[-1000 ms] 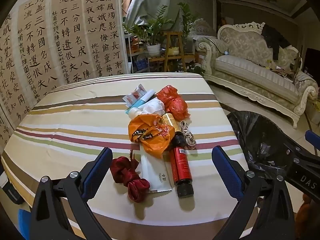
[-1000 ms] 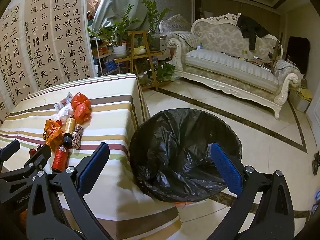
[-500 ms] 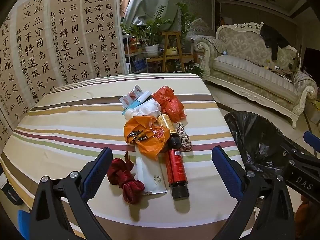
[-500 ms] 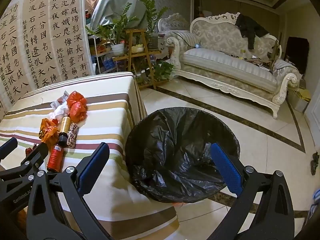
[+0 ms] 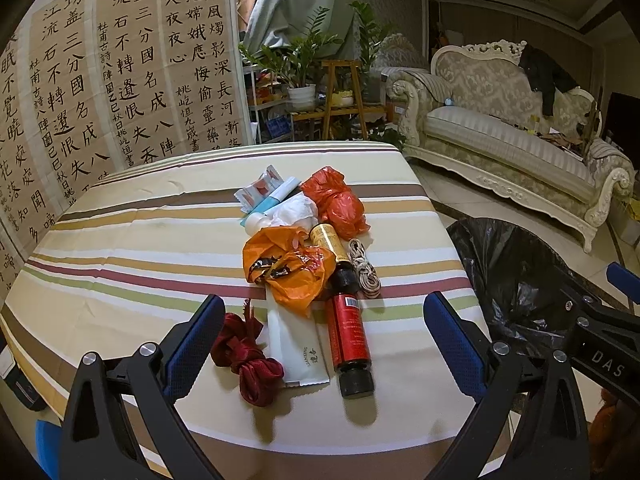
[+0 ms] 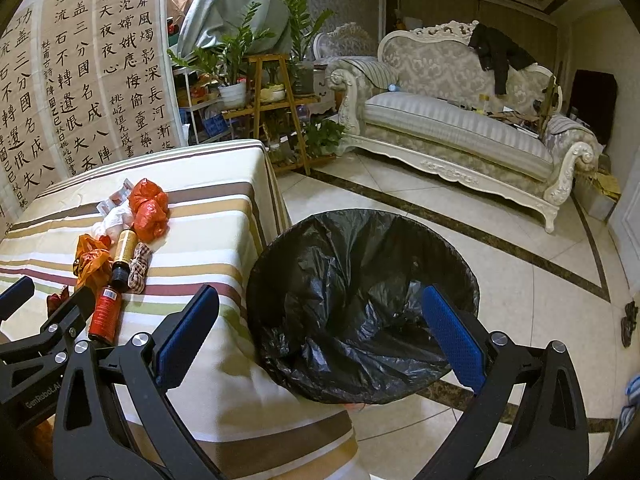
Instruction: Collect trash
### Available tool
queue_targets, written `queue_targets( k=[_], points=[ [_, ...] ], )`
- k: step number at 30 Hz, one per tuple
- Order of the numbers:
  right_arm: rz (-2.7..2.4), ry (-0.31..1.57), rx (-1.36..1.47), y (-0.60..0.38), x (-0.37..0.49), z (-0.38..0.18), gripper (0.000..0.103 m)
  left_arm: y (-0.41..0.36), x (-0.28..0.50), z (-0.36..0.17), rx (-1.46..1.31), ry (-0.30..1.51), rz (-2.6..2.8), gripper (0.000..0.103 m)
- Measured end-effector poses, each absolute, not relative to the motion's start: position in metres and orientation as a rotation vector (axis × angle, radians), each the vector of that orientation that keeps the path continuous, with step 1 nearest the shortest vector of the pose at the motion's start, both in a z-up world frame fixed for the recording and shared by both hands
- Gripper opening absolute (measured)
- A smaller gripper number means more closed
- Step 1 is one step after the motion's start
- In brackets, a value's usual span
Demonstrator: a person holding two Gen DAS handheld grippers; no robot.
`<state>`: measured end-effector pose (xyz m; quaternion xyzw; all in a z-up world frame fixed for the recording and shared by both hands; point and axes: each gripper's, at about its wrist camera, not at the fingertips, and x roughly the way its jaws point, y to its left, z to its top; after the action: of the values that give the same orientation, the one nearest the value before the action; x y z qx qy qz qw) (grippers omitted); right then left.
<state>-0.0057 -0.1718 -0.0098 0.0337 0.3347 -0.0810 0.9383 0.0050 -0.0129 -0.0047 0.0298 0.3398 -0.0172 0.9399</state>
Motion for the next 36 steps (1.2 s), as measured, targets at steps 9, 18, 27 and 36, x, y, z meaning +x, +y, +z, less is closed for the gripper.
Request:
queue_targets(
  k=[9,18,27,36],
  points=[
    [-0.172,0.687,0.075,-0.1754,-0.0068,-0.0108,0.099,-0.0142,0.0044,-0.0079,0.061,0.695,-0.035,0.097],
    [-0.171,0.687,0.075,-0.1760,-0.0069,-0.0106,0.099,-0.0145,0.0037,-0.0108,0.059,0.699,-0.032,0.097],
    [-0.172,0.688,0.075,-0.1760,-0.0067,-0.0102,0.099,-0.0145,0.0040,-0.0104,0.059,0.699,-0.032,0.097],
    [-0.171,0.688,0.075,-0.1772,-0.0079,-0.0097,0.099,-0.0143,0.0043,-0.0100,0.058,0.700,-0.033,0.097]
  ],
)
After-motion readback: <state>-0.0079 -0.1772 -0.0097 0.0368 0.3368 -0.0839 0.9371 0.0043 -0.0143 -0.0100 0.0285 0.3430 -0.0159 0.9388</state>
